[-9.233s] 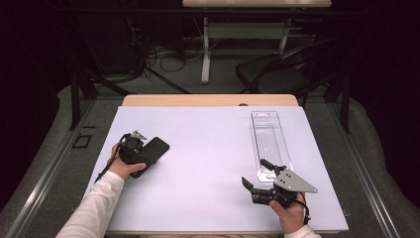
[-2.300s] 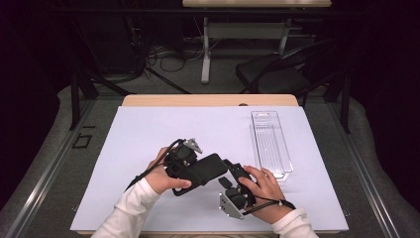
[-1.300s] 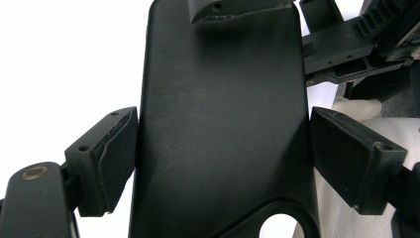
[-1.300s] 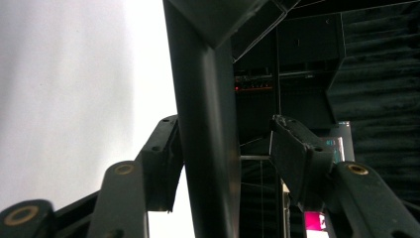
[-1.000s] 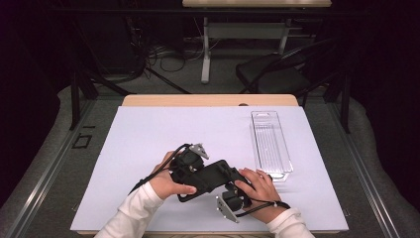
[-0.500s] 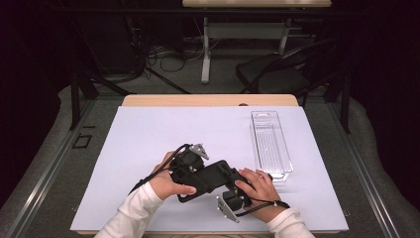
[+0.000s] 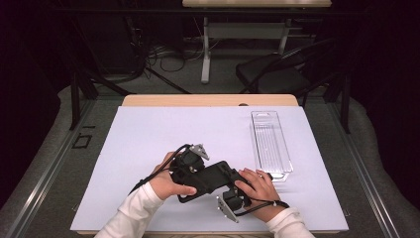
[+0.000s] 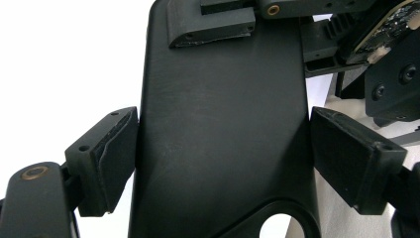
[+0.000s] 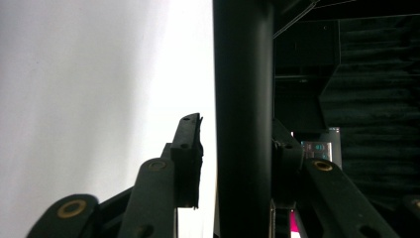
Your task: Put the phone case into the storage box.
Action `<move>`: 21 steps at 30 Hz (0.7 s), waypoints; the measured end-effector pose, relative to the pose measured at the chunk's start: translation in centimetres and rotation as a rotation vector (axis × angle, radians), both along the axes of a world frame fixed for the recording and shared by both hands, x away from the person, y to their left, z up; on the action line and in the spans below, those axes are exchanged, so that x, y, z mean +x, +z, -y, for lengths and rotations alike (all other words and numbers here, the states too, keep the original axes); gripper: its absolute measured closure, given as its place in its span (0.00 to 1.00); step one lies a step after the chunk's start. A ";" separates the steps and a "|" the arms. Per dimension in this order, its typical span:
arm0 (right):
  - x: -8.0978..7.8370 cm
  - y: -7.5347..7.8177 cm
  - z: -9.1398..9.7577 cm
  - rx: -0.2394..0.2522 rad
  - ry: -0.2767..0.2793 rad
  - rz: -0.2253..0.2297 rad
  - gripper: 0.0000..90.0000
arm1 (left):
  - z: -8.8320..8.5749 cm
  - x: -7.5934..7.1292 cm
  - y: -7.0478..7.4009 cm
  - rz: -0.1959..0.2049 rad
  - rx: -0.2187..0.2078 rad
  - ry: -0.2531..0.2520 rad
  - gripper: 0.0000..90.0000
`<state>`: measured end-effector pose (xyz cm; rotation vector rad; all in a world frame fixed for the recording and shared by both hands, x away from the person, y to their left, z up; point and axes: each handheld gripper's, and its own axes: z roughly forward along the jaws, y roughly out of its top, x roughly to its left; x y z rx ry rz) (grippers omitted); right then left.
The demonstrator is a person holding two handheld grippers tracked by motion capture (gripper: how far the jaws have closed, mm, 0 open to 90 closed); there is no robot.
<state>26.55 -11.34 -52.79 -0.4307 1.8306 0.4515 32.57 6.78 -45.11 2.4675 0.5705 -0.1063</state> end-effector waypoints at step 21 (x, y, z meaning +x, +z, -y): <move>-0.1 0.1 0.1 0.024 0.005 0.023 0.88 | 0.0 0.2 -0.3 -0.022 -0.014 0.001 0.17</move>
